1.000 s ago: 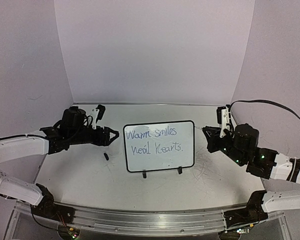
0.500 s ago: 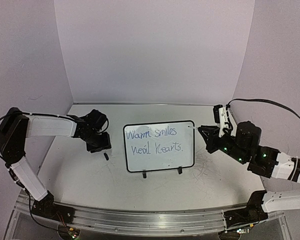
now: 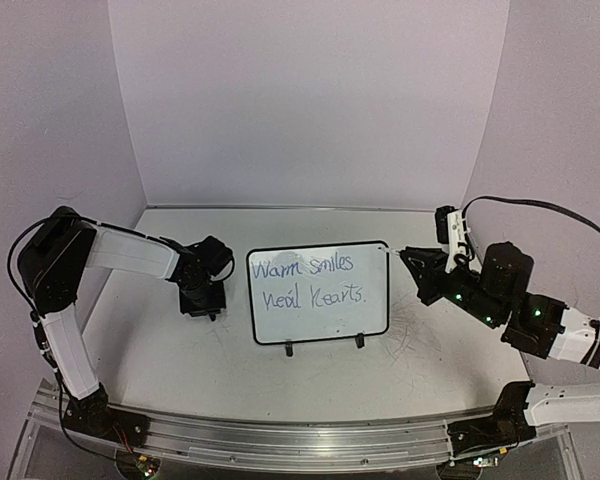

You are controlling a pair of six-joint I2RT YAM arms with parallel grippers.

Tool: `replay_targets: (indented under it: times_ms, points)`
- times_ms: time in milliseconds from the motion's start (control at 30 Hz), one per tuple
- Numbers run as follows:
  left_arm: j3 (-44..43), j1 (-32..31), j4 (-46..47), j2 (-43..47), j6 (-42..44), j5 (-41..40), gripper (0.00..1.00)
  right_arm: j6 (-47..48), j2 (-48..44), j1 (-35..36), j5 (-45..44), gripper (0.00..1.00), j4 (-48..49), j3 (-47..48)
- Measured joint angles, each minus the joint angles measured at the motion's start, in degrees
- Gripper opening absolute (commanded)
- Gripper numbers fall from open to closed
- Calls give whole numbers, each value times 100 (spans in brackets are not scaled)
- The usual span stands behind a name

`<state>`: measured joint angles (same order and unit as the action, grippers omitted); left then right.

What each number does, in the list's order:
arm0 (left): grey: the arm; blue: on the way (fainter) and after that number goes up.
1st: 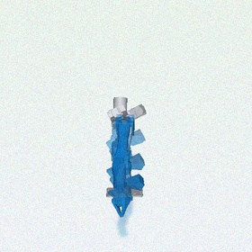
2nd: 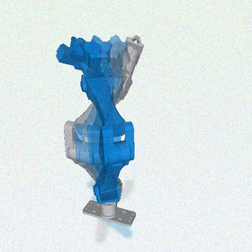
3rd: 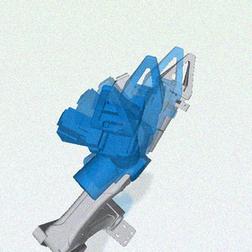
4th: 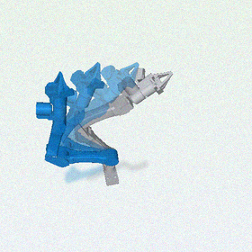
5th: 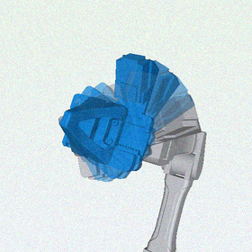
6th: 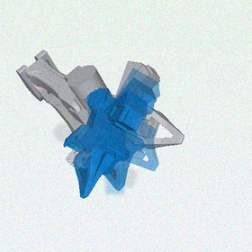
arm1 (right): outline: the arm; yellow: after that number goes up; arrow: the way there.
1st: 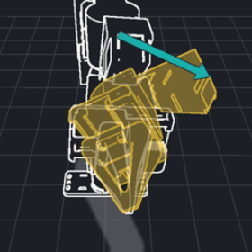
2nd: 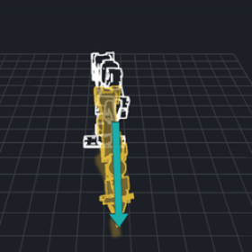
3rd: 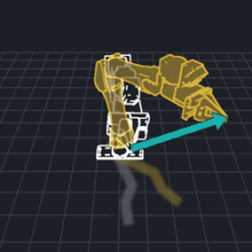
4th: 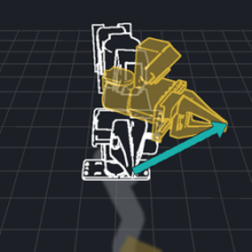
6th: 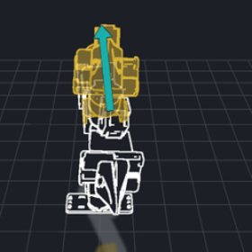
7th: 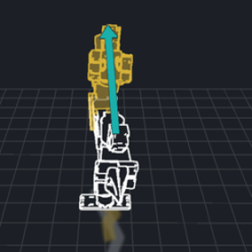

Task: Write a sentence on the whiteboard
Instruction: Pick up the pen cap from the center of the board, then insert the whiteboard marker without the cap into the pen cap.

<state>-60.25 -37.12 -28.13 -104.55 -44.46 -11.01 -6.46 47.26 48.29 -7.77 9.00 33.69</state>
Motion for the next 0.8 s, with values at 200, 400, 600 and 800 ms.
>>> replay_targets:
  times_ms: [200,400,600,800]
  points:
    - [30,-83,106,2,-174,-301,4,-40,279,0,279,0,28,27]
    - [572,-88,100,1057,-260,-319,2,-268,690,82,794,0,236,277]
    - [564,-89,821,3002,-554,206,0,-215,1675,1002,679,0,873,907]
    - [699,-174,2777,3642,-1635,1040,0,97,3256,1841,189,0,1810,1997]
